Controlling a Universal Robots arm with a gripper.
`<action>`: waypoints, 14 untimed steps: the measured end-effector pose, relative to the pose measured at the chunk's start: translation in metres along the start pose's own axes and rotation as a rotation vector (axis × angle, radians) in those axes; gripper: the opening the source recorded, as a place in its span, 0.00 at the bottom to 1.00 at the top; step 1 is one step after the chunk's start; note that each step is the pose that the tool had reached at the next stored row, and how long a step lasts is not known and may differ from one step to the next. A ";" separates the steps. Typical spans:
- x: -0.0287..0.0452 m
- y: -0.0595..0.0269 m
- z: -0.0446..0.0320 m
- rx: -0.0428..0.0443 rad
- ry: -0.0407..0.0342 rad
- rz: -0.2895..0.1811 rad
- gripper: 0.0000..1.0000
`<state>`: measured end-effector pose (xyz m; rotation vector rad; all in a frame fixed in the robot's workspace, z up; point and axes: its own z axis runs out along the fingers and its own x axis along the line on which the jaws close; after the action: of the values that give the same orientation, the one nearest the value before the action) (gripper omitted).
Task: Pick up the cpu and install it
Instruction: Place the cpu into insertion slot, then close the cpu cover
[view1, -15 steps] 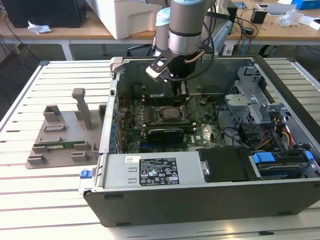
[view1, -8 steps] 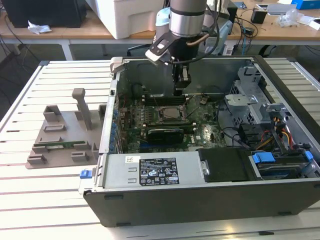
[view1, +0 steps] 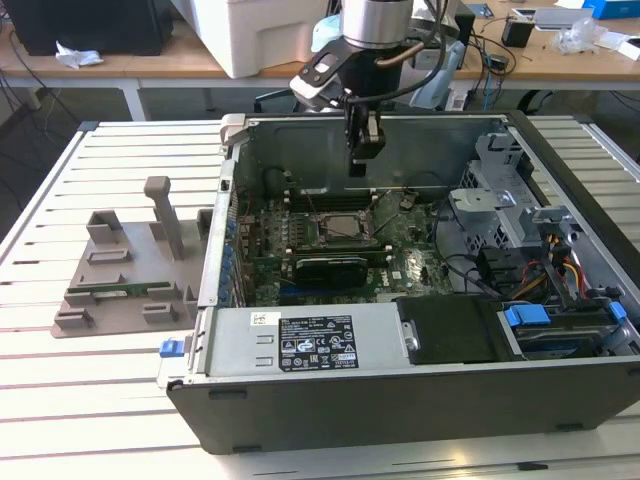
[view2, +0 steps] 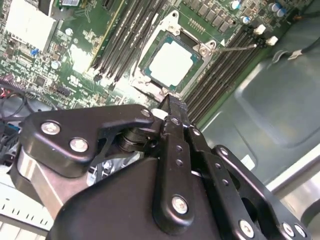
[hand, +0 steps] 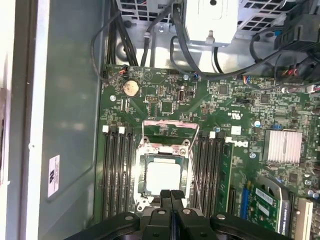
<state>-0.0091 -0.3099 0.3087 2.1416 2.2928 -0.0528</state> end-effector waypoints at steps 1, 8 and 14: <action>0.0000 0.0000 -0.0005 0.0000 0.0003 0.000 0.11; 0.0000 0.0000 -0.0013 -0.0001 0.0021 0.000 0.11; 0.0000 0.0000 -0.0013 -0.0002 0.0025 0.000 0.11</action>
<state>-0.0091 -0.3099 0.3101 2.1427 2.2942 -0.0499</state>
